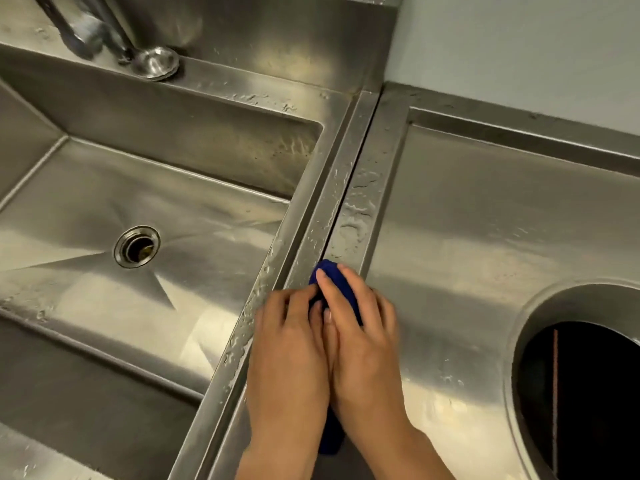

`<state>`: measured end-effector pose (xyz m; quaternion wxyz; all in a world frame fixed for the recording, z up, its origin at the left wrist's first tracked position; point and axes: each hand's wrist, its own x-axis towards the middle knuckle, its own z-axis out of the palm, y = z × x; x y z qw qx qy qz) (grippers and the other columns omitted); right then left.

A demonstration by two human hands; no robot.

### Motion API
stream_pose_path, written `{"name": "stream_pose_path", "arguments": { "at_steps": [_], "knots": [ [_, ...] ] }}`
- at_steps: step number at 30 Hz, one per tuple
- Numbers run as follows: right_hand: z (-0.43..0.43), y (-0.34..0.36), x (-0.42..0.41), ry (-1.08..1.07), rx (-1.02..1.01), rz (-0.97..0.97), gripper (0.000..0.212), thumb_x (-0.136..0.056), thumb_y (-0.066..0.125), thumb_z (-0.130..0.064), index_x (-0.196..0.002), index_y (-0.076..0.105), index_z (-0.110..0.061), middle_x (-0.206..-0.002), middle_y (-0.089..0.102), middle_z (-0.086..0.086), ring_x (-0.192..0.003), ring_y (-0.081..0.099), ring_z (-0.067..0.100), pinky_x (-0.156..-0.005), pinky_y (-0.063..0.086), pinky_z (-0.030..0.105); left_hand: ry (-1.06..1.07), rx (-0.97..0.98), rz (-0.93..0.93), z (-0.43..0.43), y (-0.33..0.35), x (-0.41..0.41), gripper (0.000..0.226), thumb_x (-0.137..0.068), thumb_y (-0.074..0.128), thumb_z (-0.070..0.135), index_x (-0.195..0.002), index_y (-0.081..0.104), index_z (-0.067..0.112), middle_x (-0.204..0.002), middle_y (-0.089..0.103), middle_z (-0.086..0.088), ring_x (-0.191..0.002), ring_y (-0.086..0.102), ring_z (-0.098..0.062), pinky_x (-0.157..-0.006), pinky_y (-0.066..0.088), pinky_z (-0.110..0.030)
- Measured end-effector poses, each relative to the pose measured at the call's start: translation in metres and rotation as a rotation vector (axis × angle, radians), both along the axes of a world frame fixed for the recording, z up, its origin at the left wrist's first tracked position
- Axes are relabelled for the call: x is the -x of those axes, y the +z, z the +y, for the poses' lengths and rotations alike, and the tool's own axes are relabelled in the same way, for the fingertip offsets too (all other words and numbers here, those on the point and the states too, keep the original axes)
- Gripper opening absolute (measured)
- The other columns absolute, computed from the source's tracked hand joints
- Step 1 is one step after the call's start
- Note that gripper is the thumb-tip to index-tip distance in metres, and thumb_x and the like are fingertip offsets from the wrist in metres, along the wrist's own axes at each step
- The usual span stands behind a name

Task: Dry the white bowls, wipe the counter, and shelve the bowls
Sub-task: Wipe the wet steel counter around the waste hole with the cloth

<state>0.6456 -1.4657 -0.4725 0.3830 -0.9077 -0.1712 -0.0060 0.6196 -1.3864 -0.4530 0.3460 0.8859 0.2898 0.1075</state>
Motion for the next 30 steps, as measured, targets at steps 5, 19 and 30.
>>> {"name": "stream_pose_path", "arguments": {
  "at_steps": [5,19,30],
  "knots": [
    [0.008,-0.001,-0.071,-0.031,0.033,0.018,0.042,-0.107,0.036,-0.032,-0.145,0.054,-0.033,-0.155,0.045,-0.007,-0.132,0.044,0.027,-0.108,0.04,0.043,-0.027,0.004,-0.042,0.012,-0.003,-0.072,0.044,-0.098,0.037,0.041,-0.121,0.071,0.024,-0.104,0.047,0.017,-0.101,0.058,-0.014,-0.082,0.043,-0.029],
    [0.026,-0.006,-0.241,-0.106,0.045,-0.09,0.046,-0.103,0.031,-0.036,-0.14,0.057,-0.029,-0.15,0.05,-0.003,-0.121,0.047,0.027,-0.101,0.044,0.043,-0.114,-0.038,-0.093,0.025,-0.003,-0.243,0.041,-0.106,0.036,0.034,-0.127,0.069,0.018,-0.12,0.062,-0.004,-0.115,0.058,-0.026,-0.094,0.052,-0.046],
    [0.019,-0.009,-0.278,-0.149,-0.01,-0.063,0.042,-0.108,0.035,-0.033,-0.147,0.051,-0.025,-0.157,0.04,0.003,-0.123,0.044,0.031,-0.103,0.044,0.043,-0.17,-0.184,-0.109,0.019,-0.007,-0.288,0.032,-0.109,0.044,0.02,-0.119,0.072,0.007,-0.107,0.06,-0.009,-0.103,0.063,-0.031,-0.081,0.049,-0.039]
  ]
}}
